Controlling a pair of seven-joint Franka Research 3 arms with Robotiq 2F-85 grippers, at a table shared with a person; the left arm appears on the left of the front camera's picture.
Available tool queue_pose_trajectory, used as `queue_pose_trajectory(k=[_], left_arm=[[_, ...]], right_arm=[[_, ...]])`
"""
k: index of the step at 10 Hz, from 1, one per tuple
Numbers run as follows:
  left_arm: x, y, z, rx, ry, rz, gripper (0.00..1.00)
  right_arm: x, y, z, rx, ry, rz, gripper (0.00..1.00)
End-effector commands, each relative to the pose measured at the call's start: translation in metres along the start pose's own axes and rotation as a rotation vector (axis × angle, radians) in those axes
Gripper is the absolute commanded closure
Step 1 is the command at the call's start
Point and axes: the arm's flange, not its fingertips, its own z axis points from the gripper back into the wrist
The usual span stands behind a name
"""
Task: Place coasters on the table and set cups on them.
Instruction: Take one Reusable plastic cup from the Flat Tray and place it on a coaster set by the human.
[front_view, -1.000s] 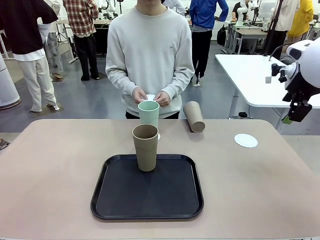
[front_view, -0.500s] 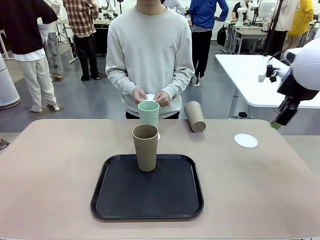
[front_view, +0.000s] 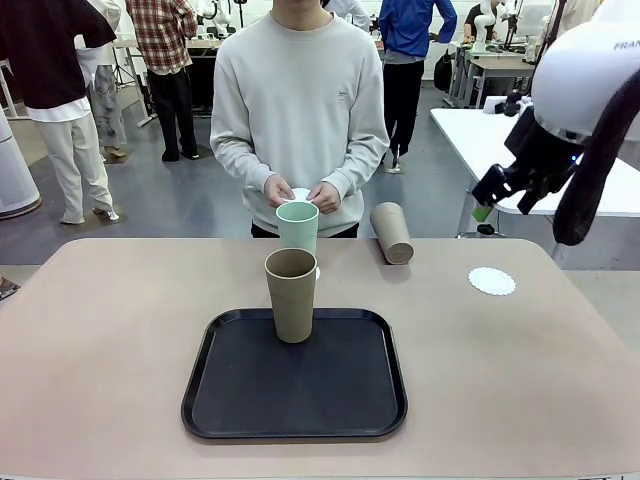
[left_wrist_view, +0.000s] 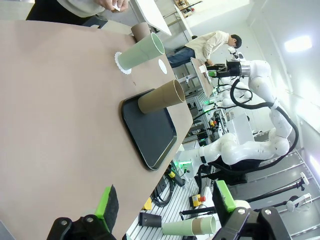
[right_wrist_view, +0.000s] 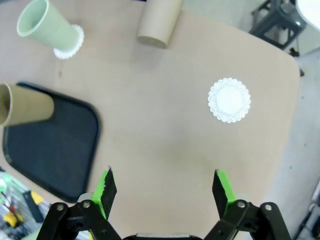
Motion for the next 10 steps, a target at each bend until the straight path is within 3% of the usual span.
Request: queue_pose_trajectory(k=[1, 2, 8, 10], left_arm=[[-0.001, -0.002, 0.002, -0.002, 0.002, -0.002, 0.00], [-0.001, -0.002, 0.002, -0.002, 0.002, -0.002, 0.00], [-0.001, -0.002, 0.002, -0.002, 0.002, -0.002, 0.00], [-0.001, -0.002, 0.002, -0.002, 0.002, -0.002, 0.00]], right_arm=[[0.007, -0.002, -0.002, -0.018, 0.028, -0.048, 0.00], [0.000, 0.000, 0.000, 0.000, 0.000, 0.000, 0.00], [0.004, 0.000, 0.002, -0.003, 0.006, -0.017, 0.00], [0.056, 0.029, -0.018, -0.070, 0.127, -0.056, 0.00]])
